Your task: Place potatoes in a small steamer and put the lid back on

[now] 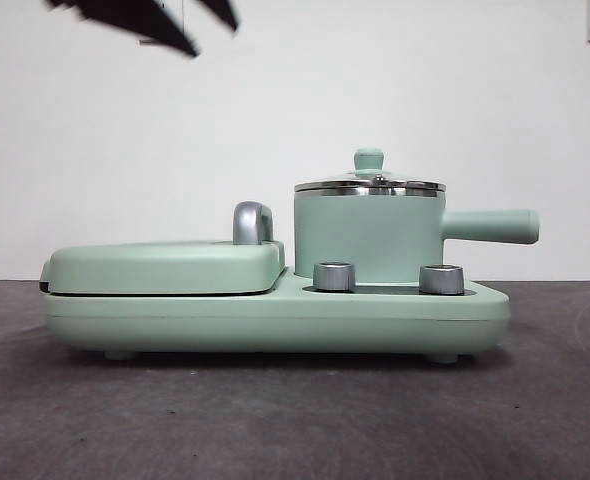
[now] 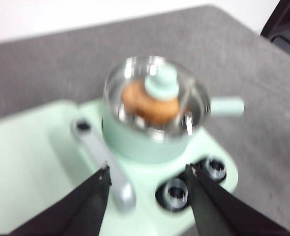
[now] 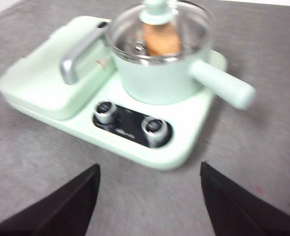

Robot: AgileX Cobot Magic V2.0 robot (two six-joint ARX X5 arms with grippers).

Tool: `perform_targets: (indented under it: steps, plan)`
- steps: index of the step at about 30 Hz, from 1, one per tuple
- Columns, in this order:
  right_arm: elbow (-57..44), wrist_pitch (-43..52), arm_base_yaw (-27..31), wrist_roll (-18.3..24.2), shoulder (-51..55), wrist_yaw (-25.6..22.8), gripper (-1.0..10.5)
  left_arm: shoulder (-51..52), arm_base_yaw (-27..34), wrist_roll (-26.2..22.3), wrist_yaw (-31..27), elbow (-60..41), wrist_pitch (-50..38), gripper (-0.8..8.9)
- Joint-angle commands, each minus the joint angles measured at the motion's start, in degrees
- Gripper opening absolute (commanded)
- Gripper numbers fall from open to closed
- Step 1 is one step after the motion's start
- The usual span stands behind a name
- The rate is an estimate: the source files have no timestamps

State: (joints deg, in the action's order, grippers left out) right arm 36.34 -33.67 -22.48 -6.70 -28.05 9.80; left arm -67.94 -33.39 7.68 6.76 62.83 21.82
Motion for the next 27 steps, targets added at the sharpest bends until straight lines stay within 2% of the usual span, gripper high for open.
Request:
perform_targets:
  steps: [1,9,17,18,19,21,27]
  plan:
    - [0.3,4.4,-0.3,0.7,-4.1,2.3,3.2,5.3,-0.3,3.1,0.1,-7.3,-1.1,2.49]
    - [3.7,11.2,-2.3,1.6,-17.4,4.3,3.2,20.2,-0.3,8.5,-2.3,-19.5,1.1,2.49]
    - [5.1,13.6,-4.6,1.2,-22.1,4.5,3.1,24.5,-0.3,7.8,-2.5,-19.8,4.3,2.47]
    - [5.1,13.6,-4.6,1.0,-22.0,4.2,2.2,24.6,-0.3,7.8,-2.5,-19.8,4.3,2.11]
    - [5.1,13.8,-4.6,0.7,-21.9,4.2,0.2,24.6,-0.3,7.8,-2.4,-19.8,4.4,0.4]
    - [5.1,14.6,-4.6,0.7,-21.9,3.7,0.2,24.6,-0.4,7.8,-2.3,-19.8,4.0,0.01]
    - [5.1,14.4,-4.8,0.7,-21.6,6.3,0.2,25.0,-0.4,8.0,-2.1,-19.8,3.7,0.05]
